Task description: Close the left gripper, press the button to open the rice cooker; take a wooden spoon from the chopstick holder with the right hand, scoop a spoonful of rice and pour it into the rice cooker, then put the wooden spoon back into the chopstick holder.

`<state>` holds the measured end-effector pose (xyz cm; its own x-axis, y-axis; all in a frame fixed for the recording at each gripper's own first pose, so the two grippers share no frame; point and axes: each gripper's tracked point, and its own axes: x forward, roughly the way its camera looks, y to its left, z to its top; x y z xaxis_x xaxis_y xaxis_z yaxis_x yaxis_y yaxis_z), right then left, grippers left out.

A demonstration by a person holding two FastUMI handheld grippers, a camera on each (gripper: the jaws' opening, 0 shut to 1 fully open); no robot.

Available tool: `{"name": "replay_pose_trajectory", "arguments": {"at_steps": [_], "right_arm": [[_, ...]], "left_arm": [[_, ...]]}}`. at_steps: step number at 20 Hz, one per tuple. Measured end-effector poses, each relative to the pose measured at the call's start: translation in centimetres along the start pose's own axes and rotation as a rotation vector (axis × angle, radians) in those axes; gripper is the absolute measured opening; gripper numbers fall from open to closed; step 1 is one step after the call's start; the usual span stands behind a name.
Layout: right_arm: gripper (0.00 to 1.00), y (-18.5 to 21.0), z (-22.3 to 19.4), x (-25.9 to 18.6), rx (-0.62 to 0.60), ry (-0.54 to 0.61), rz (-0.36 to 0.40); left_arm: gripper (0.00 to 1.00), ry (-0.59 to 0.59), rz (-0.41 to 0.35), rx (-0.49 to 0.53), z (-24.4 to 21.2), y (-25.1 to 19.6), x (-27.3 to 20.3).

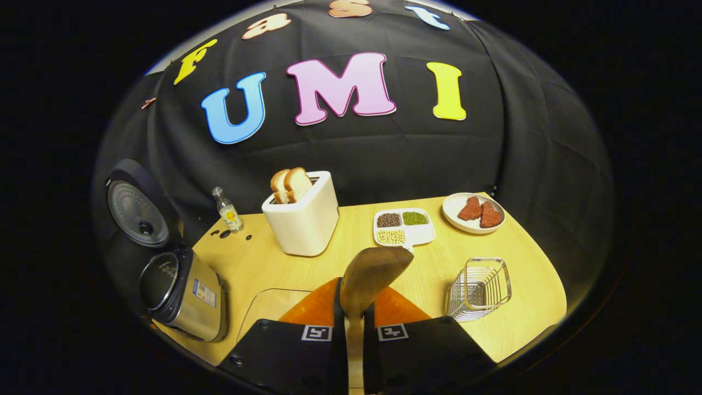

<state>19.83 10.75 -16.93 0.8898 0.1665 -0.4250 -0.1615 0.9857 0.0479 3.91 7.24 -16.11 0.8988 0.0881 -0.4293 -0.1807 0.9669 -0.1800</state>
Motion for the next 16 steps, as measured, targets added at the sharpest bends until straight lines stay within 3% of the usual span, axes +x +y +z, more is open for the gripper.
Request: {"name": "replay_pose_trajectory", "arguments": {"at_steps": [1, 4, 8, 16], "right_arm": [[0.15, -0.4, -0.4, 0.4, -0.011, 0.001, -0.018], [0.15, -0.6, -2.4, 1.1, -0.061, 0.015, -0.051], [0.15, 0.8, -4.0, 0.9, -0.017, 0.036, -0.067], [0.15, 9.4, -6.4, 0.3, 0.053, 0.145, 0.094]], "left_arm": [[0.92, 0.016, -0.007, -0.001, -0.6, 0.2, 0.3], [0.95, 0.04, -0.014, -0.014, -1.2, 0.8, 1.0], [0.95, 0.045, 0.003, -0.035, -1.2, 2.1, 1.4], [0.95, 0.05, 0.031, -0.126, -1.5, 4.4, 0.5]]}}
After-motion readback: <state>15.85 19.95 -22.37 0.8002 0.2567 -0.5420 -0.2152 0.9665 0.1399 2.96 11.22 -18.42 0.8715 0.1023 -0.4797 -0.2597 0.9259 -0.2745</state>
